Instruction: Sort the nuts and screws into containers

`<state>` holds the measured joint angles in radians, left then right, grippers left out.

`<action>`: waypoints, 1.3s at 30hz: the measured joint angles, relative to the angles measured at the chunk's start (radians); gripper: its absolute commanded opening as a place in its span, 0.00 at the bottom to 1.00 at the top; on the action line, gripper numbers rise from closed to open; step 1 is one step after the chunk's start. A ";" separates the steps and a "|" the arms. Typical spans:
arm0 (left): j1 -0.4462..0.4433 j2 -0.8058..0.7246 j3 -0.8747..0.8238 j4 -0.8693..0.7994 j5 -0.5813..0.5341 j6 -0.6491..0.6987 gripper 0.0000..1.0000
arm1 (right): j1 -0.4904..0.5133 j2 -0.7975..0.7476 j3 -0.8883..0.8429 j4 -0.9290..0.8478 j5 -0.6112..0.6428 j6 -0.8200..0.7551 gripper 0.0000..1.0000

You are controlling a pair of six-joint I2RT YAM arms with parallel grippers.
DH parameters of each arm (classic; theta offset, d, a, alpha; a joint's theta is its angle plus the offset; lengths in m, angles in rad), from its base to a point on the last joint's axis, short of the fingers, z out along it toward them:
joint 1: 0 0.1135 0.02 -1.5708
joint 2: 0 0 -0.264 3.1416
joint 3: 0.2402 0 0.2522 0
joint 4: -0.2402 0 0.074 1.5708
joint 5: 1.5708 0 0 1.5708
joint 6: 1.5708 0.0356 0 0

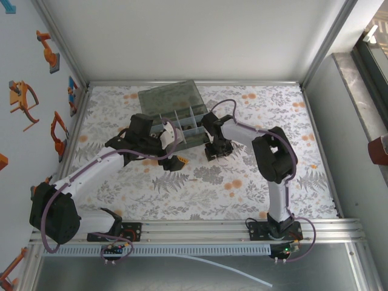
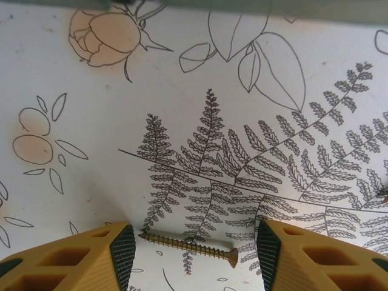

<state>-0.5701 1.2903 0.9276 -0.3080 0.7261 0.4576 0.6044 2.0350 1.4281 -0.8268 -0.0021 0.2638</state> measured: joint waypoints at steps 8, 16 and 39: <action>0.000 0.002 0.000 0.000 0.000 0.000 0.97 | 0.000 -0.012 -0.019 0.011 -0.006 0.057 0.51; 0.000 0.014 0.002 -0.003 0.000 0.000 0.97 | 0.001 -0.047 -0.074 0.063 -0.005 0.087 0.49; -0.005 0.015 0.002 -0.003 0.000 0.000 0.97 | 0.008 -0.102 -0.152 0.093 -0.040 0.000 0.40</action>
<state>-0.5755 1.3052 0.9291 -0.3115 0.7261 0.4576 0.6121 1.9327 1.2762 -0.7334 -0.0425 0.2638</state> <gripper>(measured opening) 0.973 0.394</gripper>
